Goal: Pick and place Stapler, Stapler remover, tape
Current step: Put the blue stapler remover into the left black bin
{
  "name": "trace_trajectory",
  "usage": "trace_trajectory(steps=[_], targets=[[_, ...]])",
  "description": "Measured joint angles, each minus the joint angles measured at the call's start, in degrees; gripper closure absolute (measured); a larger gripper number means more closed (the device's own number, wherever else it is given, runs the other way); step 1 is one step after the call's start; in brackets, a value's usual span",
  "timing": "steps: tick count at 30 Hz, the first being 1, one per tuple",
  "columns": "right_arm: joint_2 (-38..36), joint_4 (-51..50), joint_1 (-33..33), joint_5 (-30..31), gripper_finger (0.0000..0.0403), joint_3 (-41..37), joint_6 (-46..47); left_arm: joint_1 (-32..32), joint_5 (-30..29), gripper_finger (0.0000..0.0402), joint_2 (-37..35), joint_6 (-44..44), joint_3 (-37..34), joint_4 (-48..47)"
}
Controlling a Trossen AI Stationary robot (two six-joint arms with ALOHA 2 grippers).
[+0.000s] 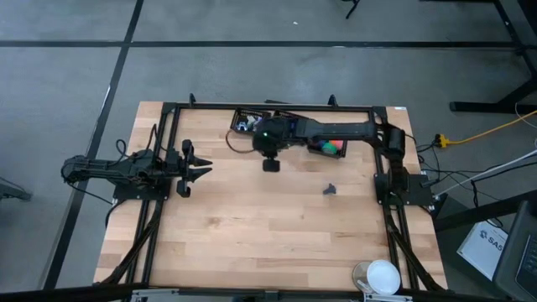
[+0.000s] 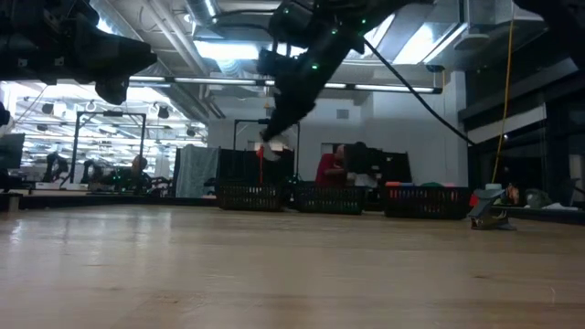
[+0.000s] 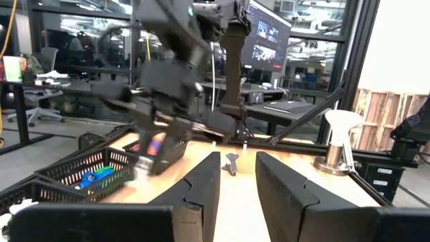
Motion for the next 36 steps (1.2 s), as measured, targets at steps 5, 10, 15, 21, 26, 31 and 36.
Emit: trace_trajectory(steps=[5,10,15,21,26,31,36], targets=[[0.0,11.39,-2.7,-2.94,0.0352,0.0,0.02,0.0,0.0,0.0311,0.0,0.0,-0.02,-0.01],[0.0,19.36,-5.44,-4.31,0.0352,0.0,0.17,0.0,0.0,0.0311,0.0,0.0,0.0,-0.01],[0.0,24.54,-7.76,-4.31,0.0352,0.0,0.01,0.0,0.0,0.0311,0.0,0.0,0.0,-0.01],[1.55,26.11,-10.37,-6.07,0.0352,0.0,-0.24,0.0,0.0,0.0311,0.0,0.01,0.0,-0.01],[6.43,27.99,-13.16,-11.78,0.0352,-0.13,-0.2,0.0,0.0,0.0311,0.0,0.01,-0.01,-0.01],[9.84,26.83,-15.49,-12.08,0.0352,-0.11,1.89,0.01,0.0,0.0311,-0.01,0.0,-0.01,-0.03],[11.78,27.02,-17.13,-12.04,0.0343,-0.11,3.22,0.02,0.0,0.0311,0.0,0.0,0.0,-0.03]])
